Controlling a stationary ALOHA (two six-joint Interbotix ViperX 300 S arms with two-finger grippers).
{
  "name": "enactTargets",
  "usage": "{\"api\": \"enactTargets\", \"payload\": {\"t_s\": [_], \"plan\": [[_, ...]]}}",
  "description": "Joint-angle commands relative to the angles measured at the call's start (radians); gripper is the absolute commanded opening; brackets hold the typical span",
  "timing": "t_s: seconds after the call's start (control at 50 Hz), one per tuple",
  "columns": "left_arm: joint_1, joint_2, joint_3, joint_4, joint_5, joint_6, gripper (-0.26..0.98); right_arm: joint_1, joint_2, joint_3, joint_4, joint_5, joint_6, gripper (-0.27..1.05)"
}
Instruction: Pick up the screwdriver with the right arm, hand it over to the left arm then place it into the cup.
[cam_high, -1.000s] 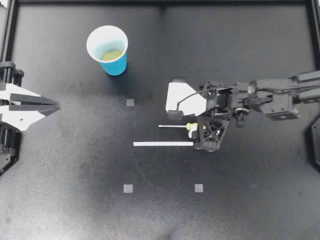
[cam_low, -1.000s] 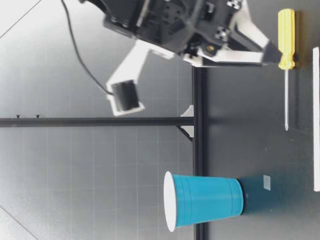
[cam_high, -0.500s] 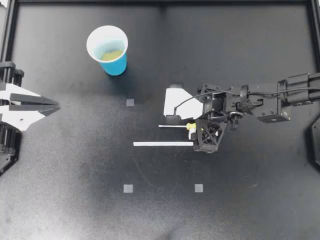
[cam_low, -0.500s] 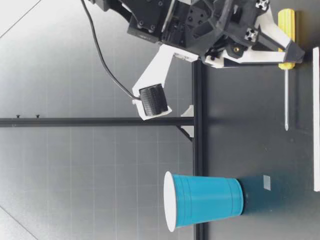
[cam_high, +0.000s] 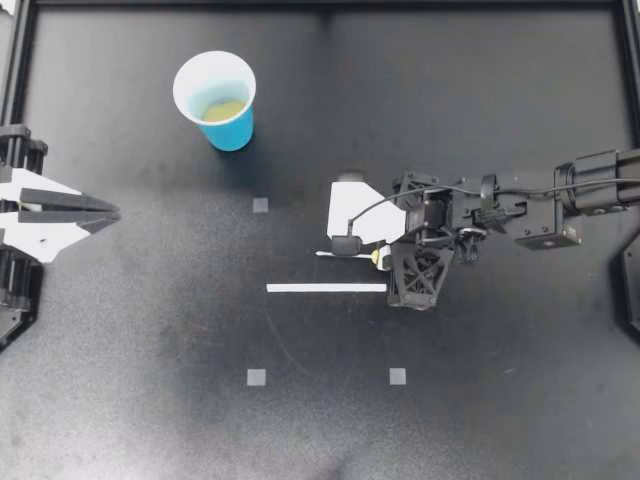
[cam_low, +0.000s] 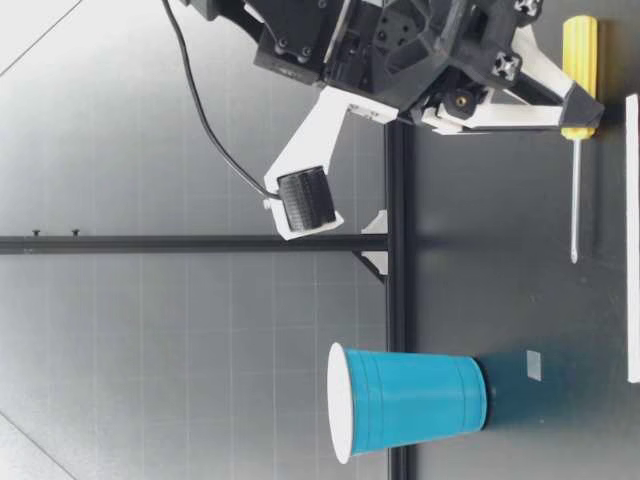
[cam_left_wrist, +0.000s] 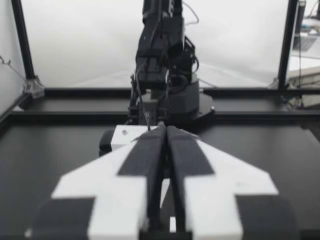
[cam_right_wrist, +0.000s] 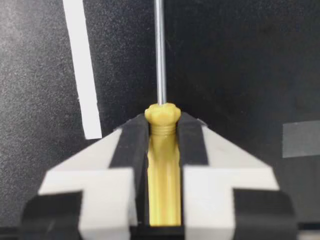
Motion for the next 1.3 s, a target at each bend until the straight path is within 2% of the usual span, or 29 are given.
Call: {"api": "enactTargets", "payload": {"t_s": [0.0, 0.1, 0.22, 0.48, 0.58, 0.78, 0.92, 1.02, 1.28], "plan": [[0.003, 0.021, -0.011, -0.002, -0.009, 0.0, 0.17, -0.006, -0.034, -0.003, -0.003, -0.005, 0.005, 0.07], [0.008, 0.067, -0.011, -0.011, -0.031, -0.003, 0.18, -0.006, -0.066, 0.006, 0.002, -0.046, 0.012, 0.07], [0.014, 0.144, -0.012, -0.04, -0.098, -0.003, 0.22, -0.006, -0.133, 0.061, 0.018, -0.201, 0.035, 0.07], [0.012, 0.325, -0.043, -0.06, -0.244, -0.006, 0.55, 0.018, -0.279, 0.239, 0.032, -0.687, 0.123, 0.07], [0.014, 0.402, -0.078, -0.06, -0.29, -0.005, 0.62, 0.038, -0.298, 0.27, 0.032, -0.865, 0.146, 0.07], [0.014, 0.572, -0.16, -0.06, -0.465, -0.003, 0.63, 0.071, -0.285, 0.275, 0.031, -1.152, 0.153, 0.07], [0.012, 0.676, -0.199, -0.06, -0.581, -0.006, 0.63, 0.072, -0.25, 0.267, 0.029, -1.275, 0.15, 0.07], [0.014, 0.733, -0.239, -0.06, -0.612, -0.011, 0.63, 0.074, -0.225, 0.245, 0.026, -1.293, 0.15, 0.07], [0.012, 0.792, -0.31, -0.057, -0.621, -0.012, 0.63, 0.074, -0.192, 0.192, -0.003, -1.293, 0.147, 0.07]]}}
